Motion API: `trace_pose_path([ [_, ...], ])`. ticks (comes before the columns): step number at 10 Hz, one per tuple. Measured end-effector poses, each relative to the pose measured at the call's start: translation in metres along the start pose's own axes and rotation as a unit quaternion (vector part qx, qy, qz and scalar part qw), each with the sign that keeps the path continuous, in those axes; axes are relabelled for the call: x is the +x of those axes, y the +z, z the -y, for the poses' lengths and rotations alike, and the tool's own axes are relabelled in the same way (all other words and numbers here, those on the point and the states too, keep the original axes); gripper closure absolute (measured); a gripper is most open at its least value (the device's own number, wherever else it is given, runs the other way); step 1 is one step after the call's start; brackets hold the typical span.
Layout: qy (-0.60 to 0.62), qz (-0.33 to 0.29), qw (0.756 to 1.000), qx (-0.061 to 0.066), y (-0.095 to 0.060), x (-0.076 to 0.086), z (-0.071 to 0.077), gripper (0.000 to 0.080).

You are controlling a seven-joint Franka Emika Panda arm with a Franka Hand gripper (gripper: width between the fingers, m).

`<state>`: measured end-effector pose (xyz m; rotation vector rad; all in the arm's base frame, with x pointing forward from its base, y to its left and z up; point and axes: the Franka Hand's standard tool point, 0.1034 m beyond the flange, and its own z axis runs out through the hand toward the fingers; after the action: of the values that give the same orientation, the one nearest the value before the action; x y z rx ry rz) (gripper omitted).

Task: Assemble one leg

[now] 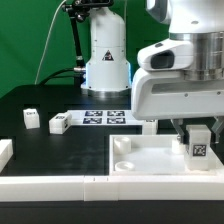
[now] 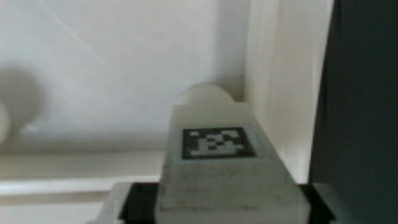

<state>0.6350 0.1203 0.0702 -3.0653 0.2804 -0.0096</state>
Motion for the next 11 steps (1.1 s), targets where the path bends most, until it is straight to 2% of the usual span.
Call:
trace_pose_path([
  [1,0.086,-0.006,0.996,0.003,0.0003,0.0005,-0.001,0.0505],
  [2,0.181,-0.015,0.983,0.017,0.0004,0.0014,-0.0033,0.0505],
  [3,0.254,-0.019,0.967,0.024,0.001,0.0014,-0.0037,0.0505],
  [5,0.362,-0.017,0.932,0.03,0.0017,0.0006,-0.0022,0.0505],
  [8,0.509,-0.007,0.86,0.035,0.0023,-0.0012,0.0007,0.0505],
  [10,0.529,-0.004,0.848,0.038,0.0024,-0.0012,0.0006,0.0505],
  [11,0.528,-0.004,0.849,0.038,0.0027,-0.0012,0.0009,0.0462],
])
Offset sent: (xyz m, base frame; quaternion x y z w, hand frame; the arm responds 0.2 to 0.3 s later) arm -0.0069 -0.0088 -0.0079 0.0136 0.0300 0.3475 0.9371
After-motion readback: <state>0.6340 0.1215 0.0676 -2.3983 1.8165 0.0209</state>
